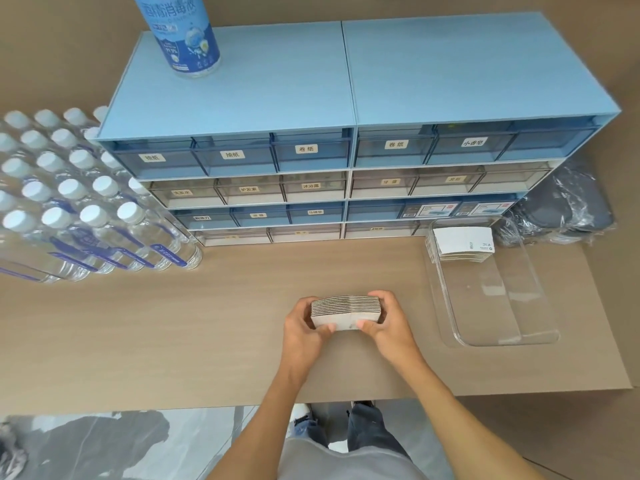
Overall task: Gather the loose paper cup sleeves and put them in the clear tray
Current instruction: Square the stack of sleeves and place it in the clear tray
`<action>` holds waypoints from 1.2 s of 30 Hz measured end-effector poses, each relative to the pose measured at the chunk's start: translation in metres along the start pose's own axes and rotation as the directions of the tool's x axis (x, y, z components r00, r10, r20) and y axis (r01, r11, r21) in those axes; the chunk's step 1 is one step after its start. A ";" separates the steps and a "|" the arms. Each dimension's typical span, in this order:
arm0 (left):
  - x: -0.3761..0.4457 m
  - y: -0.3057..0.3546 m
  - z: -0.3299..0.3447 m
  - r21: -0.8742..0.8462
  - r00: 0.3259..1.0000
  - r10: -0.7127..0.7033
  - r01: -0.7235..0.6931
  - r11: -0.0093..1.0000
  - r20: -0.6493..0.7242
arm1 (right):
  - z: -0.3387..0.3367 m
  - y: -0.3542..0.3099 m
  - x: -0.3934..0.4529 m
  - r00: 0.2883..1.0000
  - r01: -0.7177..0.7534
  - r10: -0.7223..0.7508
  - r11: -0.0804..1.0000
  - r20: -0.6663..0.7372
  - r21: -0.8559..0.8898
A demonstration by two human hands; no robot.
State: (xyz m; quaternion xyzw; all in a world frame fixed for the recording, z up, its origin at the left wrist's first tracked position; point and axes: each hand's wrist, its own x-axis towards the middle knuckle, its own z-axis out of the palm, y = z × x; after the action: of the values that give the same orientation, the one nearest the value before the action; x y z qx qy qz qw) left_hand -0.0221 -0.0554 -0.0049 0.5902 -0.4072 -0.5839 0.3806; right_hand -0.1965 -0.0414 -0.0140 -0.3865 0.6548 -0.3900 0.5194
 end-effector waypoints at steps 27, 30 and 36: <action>-0.031 0.086 0.102 -0.607 0.971 -0.210 0.238 0.758 0.118 | -0.046 -0.074 -0.048 0.954 0.056 0.236 0.463 -0.184 0.884; -0.028 0.093 0.146 -0.619 0.963 -0.245 0.260 0.741 0.111 | -0.083 -0.073 -0.040 0.943 0.071 0.263 0.448 -0.207 0.891; -0.021 0.100 0.248 -0.655 0.936 -0.334 0.321 0.684 0.110 | -0.172 -0.062 -0.010 0.924 0.089 0.290 0.468 -0.248 0.879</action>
State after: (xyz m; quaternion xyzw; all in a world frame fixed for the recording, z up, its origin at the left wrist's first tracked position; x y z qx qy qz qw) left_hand -0.2729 -0.0674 0.0885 0.4844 -0.0574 -0.7429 0.4583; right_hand -0.3573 -0.0383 0.0731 0.0540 0.4674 -0.7020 0.5346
